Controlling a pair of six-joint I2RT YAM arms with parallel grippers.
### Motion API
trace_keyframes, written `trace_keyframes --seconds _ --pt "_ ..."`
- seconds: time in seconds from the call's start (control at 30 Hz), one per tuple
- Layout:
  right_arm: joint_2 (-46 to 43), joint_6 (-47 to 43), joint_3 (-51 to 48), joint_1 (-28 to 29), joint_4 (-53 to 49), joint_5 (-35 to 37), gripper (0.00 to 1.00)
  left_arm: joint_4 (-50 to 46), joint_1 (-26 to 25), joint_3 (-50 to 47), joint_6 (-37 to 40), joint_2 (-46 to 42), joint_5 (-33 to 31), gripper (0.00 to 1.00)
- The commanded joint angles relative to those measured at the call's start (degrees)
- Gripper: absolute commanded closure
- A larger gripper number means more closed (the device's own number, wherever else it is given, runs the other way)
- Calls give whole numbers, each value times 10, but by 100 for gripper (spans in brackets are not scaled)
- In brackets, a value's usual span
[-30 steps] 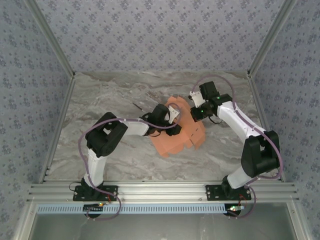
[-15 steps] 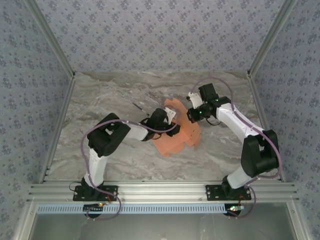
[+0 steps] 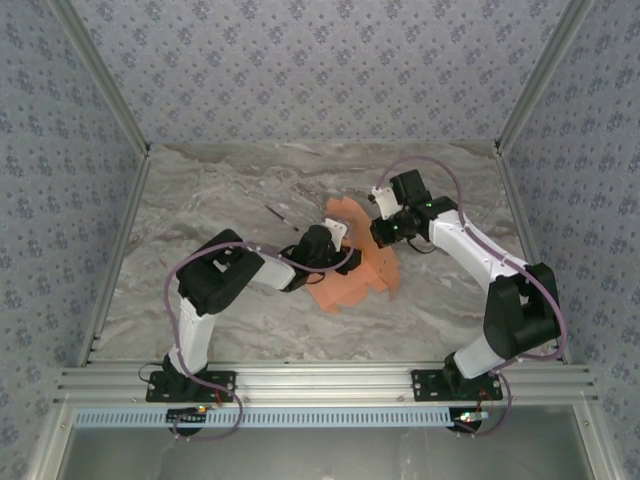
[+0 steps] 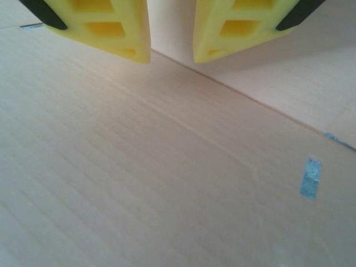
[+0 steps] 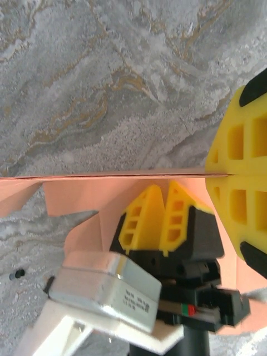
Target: Fold the paper box
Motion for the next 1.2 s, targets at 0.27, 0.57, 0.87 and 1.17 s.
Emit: trace_keyframes --seconds 0.27,0.57,0.87,1.17 --pt "21 -88 73 6 -41 77 100 -79 6 -17 46 -89 14 65" --pt "36 -156 76 32 -78 175 100 -89 34 -24 47 -83 43 68" --pt "44 -200 52 93 -50 280 100 -78 32 -80 39 -113 42 71" --pt "40 -249 -3 153 56 428 100 -79 38 -160 54 -180 4 72"
